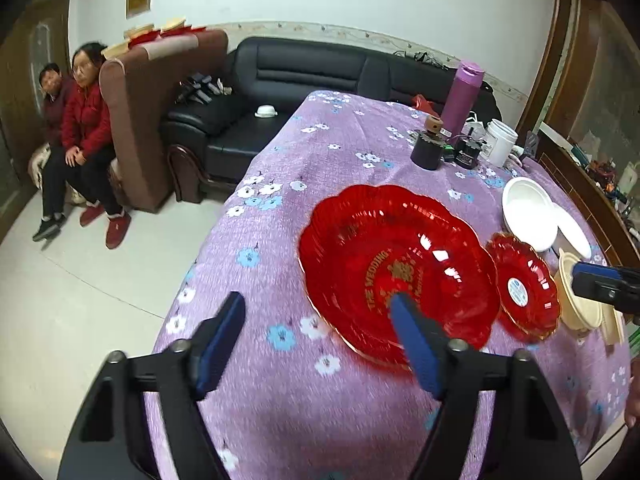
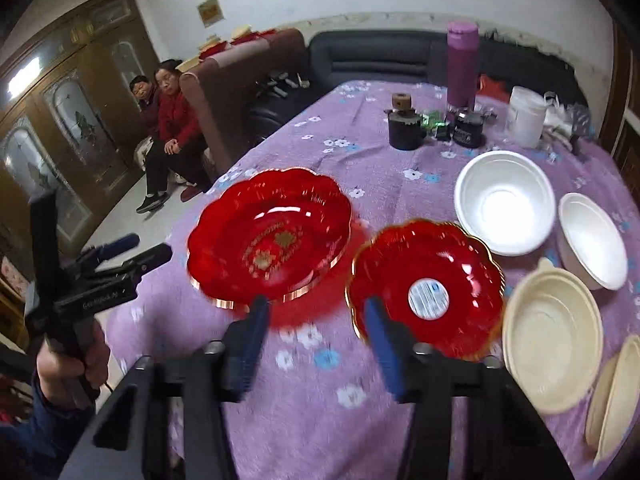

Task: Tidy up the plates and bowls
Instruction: 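Move the left tool toward the rim of the large red plate, then grasp the large red gold-text plate rim with the left tool and lift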

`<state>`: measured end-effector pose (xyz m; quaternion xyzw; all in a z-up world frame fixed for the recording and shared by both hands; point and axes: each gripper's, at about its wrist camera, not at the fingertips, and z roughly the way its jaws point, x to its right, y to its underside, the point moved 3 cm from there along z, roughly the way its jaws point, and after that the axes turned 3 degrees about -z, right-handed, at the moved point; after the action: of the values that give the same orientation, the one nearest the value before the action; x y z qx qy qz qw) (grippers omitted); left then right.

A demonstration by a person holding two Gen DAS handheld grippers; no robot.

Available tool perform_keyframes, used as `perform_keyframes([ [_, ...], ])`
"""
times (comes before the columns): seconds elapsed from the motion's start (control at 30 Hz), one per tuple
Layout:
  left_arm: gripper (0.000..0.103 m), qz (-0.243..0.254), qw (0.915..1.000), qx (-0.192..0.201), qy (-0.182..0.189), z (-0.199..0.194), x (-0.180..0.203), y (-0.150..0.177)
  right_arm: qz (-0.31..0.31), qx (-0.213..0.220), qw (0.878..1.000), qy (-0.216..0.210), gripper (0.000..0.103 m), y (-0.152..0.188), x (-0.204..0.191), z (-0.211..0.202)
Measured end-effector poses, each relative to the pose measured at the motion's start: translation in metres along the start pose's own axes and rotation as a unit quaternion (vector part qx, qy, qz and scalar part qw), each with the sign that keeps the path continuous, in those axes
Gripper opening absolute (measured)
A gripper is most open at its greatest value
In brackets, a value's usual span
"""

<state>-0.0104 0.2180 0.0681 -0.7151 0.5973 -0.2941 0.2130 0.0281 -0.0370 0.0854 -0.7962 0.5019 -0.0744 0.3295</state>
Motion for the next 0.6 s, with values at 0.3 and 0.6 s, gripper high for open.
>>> perform_keyframes([
  [0.3, 0.038, -0.02, 0.9967, -0.077, 0.013, 0.064, -0.013, -0.028, 0.058, -0.05, 0.996, -0.035, 0.051, -0.047, 0.038, 0.078],
  [0.6, 0.013, -0.026, 0.9922, -0.119, 0.027, 0.105, -0.013, -0.021, 0.068, -0.096, 0.993, -0.033, 0.028, -0.058, 0.05, 0.13],
])
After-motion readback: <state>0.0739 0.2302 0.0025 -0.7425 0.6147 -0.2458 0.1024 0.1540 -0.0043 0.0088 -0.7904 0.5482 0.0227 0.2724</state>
